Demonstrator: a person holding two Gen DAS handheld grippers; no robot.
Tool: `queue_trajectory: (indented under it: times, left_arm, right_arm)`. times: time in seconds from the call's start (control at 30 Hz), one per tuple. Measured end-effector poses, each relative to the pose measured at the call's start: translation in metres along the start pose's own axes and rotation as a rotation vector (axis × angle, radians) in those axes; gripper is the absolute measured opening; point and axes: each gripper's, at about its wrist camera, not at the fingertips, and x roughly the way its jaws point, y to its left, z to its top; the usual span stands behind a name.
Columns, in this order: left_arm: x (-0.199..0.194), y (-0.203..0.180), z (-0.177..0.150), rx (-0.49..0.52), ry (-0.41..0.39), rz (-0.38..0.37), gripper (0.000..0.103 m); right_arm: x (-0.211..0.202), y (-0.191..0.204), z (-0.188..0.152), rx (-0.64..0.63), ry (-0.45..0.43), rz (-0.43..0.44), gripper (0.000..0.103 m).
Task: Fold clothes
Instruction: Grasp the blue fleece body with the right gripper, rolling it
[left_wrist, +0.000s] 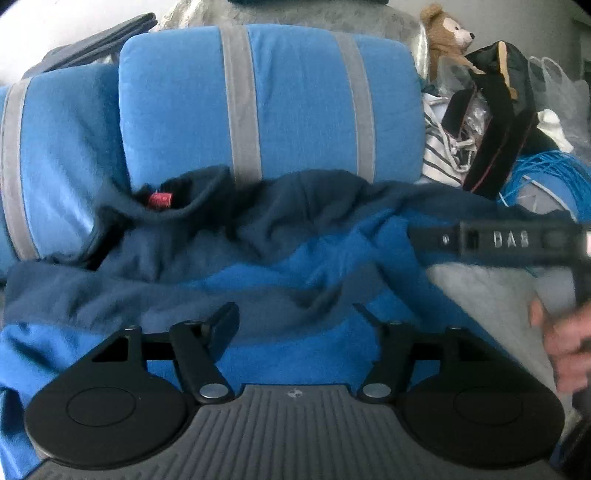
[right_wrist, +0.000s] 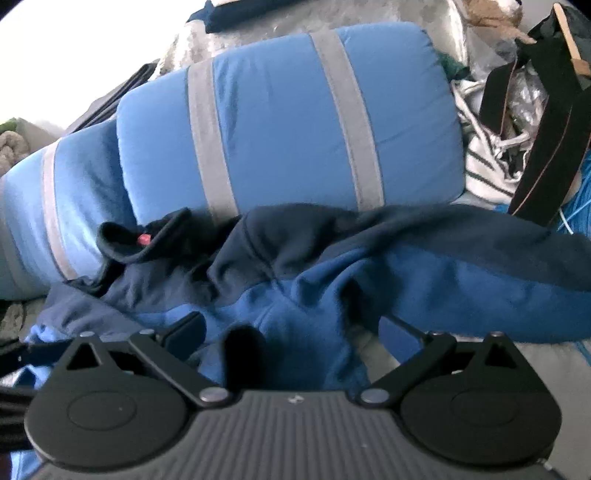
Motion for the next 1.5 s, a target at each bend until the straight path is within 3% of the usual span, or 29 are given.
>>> queue_trajectory:
  times: [0.2, 0.33, 0.4, 0.53, 0.73, 0.87, 1.0, 1.1, 1.27, 1.33, 1.5]
  left_arm:
    - [-0.038, 0.034, -0.013, 0.026, -0.105, 0.088, 0.071]
    - [-0.058, 0.059, -0.039, 0.044, -0.220, 0.213, 0.072]
    - [-0.063, 0.068, -0.051, 0.061, -0.232, 0.281, 0.072]
    - [-0.067, 0.090, -0.056, -0.034, -0.185, 0.342, 0.072]
    - [-0.083, 0.112, -0.052, -0.118, -0.193, 0.364, 0.074]
    - [-0.085, 0.125, -0.059, -0.135, -0.208, 0.381, 0.075]
    - [-0.075, 0.142, -0.067, -0.137, -0.176, 0.418, 0.075]
    - [-0.065, 0.155, -0.075, -0.129, -0.139, 0.436, 0.075]
    - [-0.056, 0.178, -0.083, -0.191, -0.071, 0.461, 0.075]
    - [-0.056, 0.187, -0.084, -0.216, -0.057, 0.462, 0.075]
    - [-0.058, 0.211, -0.084, -0.238, -0.040, 0.458, 0.075]
  right_arm:
    - [0.004, -0.001, -0.004, 0.066, 0.078, 0.098, 0.103]
    - [0.002, -0.011, -0.012, 0.171, 0.152, 0.168, 0.103]
    - [-0.001, -0.018, -0.017, 0.240, 0.185, 0.208, 0.103]
    - [0.003, -0.028, -0.029, 0.355, 0.271, 0.265, 0.102]
    - [0.025, -0.029, -0.047, 0.538, 0.407, 0.379, 0.093]
    - [0.042, -0.026, -0.058, 0.644, 0.443, 0.421, 0.080]
    - [0.054, -0.027, -0.070, 0.781, 0.455, 0.449, 0.052]
    - [0.055, -0.027, -0.072, 0.801, 0.430, 0.439, 0.042]
    - [0.063, -0.030, -0.078, 0.830, 0.467, 0.370, 0.037]
    - [0.063, -0.030, -0.077, 0.830, 0.462, 0.361, 0.041]
    - [0.057, -0.027, -0.069, 0.794, 0.389, 0.379, 0.023]
